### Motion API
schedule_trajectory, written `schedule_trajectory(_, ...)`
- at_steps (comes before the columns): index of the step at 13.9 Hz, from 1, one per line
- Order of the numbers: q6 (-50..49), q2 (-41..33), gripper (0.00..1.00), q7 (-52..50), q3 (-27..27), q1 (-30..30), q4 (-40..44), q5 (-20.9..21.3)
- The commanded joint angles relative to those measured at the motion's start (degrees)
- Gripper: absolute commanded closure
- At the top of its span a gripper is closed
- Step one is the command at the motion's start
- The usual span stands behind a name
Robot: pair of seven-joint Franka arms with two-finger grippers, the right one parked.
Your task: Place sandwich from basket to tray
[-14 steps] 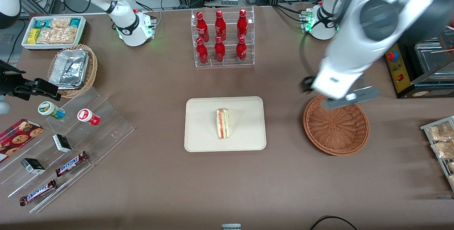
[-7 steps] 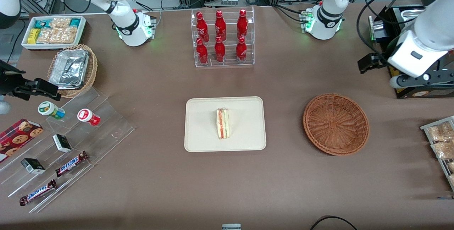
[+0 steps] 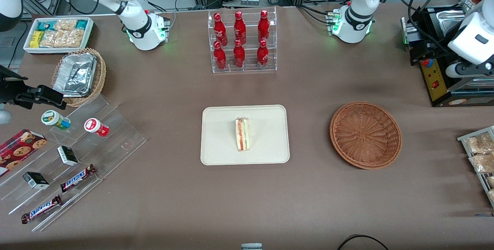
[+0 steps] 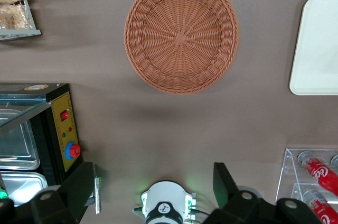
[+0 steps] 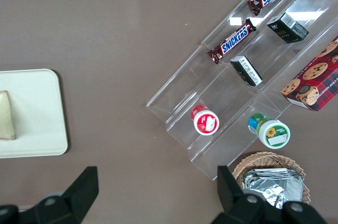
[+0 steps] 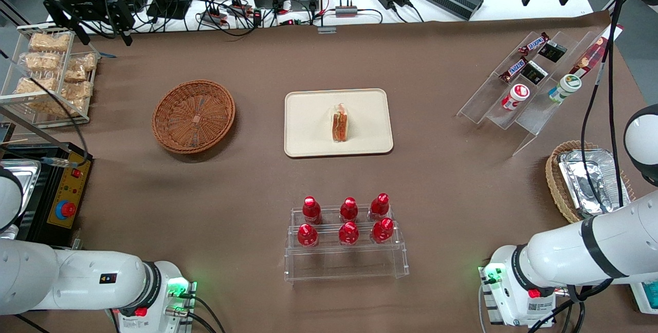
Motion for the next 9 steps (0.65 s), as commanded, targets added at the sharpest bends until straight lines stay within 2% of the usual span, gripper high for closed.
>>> schedule_trajectory(1,0.6,-4.1,0.01,3.6,1.3,0.9,-3.9,-0.8)
schedule_trajectory(9,-0.2,-2.3,0.01,2.3,2.6,0.0,-1.1,-0.5)
